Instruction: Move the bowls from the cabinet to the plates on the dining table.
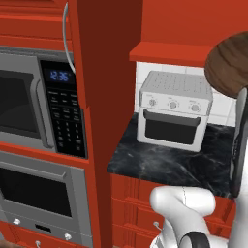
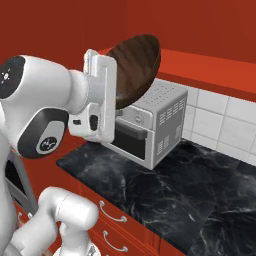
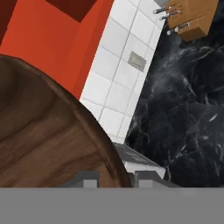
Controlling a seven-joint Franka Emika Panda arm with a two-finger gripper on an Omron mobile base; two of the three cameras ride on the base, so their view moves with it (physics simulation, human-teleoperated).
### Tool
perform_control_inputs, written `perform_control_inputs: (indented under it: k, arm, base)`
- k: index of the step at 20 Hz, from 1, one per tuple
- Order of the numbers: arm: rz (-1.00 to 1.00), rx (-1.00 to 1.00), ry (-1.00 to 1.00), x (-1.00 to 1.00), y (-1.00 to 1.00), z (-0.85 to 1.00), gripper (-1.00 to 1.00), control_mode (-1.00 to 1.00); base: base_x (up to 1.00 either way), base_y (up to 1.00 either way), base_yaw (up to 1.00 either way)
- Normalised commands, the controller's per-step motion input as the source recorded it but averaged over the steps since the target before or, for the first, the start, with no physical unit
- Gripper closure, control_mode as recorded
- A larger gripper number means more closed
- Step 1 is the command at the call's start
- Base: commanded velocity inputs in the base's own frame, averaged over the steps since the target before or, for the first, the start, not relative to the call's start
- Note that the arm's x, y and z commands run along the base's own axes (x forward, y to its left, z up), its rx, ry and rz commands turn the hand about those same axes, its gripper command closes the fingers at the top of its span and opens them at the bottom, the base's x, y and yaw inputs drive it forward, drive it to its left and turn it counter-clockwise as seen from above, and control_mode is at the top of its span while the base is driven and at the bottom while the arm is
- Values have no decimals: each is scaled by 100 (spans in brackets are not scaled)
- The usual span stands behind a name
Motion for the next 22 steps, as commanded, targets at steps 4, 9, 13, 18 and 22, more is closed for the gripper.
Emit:
perform_control_inputs:
  k: [4,9,13,18,22]
  arm:
    - [-9,28,10,-96,28,58,100,-100]
    - [6,26,9,-67,47,18,100,-100]
    - [13,23,2,-21,66,0,100,-100]
    - [5,21,-12,-4,67,-19,100,-100]
    - [0,2,-3,-33,30,-15,100,-100]
  base:
    - [0,0,0]
    - [0,0,0]
    - [0,0,0]
    - [0,0,0]
    - [0,0,0]
